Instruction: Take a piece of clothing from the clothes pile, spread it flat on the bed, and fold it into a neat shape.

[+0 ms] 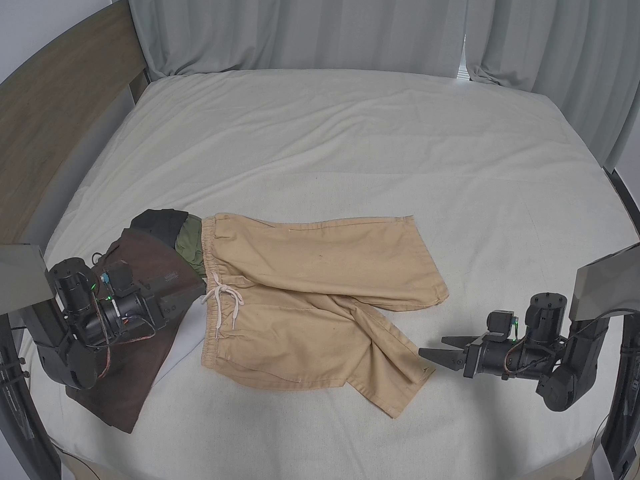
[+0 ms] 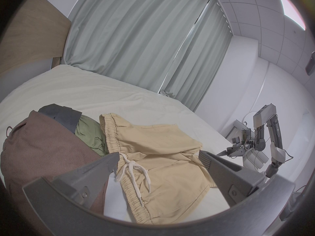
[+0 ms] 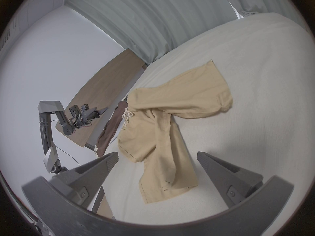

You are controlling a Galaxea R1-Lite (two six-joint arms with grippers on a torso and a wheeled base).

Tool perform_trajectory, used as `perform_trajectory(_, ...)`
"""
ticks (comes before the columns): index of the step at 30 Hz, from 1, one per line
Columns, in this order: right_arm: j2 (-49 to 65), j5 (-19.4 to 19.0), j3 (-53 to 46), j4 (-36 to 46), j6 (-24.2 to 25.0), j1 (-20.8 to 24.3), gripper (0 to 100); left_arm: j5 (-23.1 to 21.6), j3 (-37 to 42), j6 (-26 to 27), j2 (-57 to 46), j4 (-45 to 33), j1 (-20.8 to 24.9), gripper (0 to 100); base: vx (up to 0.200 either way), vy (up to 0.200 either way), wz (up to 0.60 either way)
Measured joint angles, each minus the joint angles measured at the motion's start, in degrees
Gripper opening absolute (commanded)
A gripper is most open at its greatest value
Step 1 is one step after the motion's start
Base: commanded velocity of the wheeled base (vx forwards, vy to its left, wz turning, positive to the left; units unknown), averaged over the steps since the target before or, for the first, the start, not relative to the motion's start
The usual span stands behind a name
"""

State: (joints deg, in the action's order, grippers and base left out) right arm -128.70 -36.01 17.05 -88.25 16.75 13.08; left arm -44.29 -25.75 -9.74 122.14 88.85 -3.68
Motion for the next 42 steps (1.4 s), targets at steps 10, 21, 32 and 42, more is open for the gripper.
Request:
perform_trajectory(10, -3.6, 1.7, 0.6, -0.1, 0.1, 1.7, 100, 0.1, 0.3, 0.2, 0.1, 0.0, 0.4, 100, 0.0, 0.0, 0.0)
perform_trajectory(21, -6.4, 1.7, 1.5, -0.2, 0.1, 3.1, 100, 0.1, 0.0, 0.1, 0.5, 0.0, 0.5, 100, 0.0, 0.0, 0.0)
perform_trajectory(32, -6.8, 1.6, 1.7, -0.2, 0.0, 3.6, 0, 0.2, 0.0, 0.3, 1.0, 0.0, 0.9, 100, 0.0, 0.0, 0.0)
perform_trajectory(42, -6.6, 1.5, 1.5, -0.2, -1.6, 3.0, 0, 0.2, 0.1, 0.3, 1.1, 0.0, 1.0, 100, 0.0, 0.0, 0.0)
